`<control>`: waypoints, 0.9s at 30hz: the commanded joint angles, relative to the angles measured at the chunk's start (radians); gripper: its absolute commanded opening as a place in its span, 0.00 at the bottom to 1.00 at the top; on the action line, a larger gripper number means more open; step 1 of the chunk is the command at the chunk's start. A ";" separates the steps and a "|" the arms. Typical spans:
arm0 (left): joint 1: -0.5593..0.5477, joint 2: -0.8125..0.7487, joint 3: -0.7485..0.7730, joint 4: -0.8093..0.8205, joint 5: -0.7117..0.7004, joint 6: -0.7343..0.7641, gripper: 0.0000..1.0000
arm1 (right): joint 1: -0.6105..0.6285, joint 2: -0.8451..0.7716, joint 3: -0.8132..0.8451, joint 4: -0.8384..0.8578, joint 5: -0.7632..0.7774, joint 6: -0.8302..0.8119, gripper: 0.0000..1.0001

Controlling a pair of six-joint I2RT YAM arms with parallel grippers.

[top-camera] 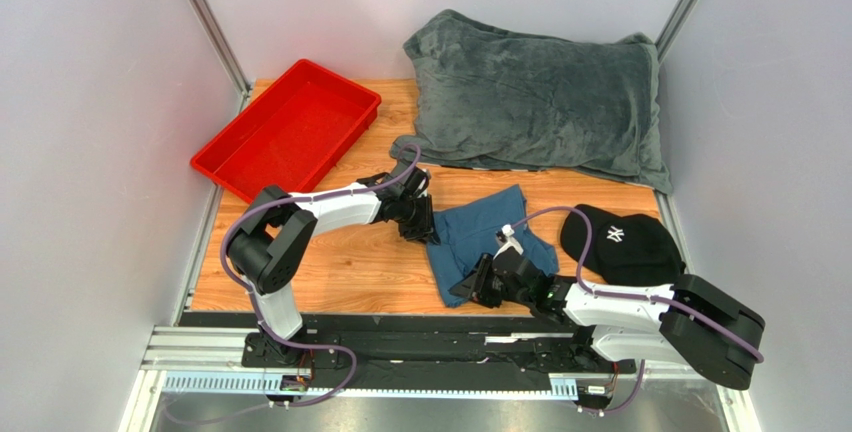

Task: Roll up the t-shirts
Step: Roll the T-shirt to the center of the board.

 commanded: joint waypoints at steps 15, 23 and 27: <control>-0.015 -0.011 0.021 -0.170 -0.109 -0.007 0.13 | 0.271 -0.205 0.394 -0.823 0.531 -0.218 0.54; -0.020 -0.013 0.036 -0.220 -0.108 -0.007 0.13 | 0.363 0.271 0.782 -1.059 0.815 -0.356 0.56; -0.021 -0.008 0.046 -0.259 -0.103 0.001 0.13 | 0.398 0.439 0.931 -1.130 0.907 -0.391 0.56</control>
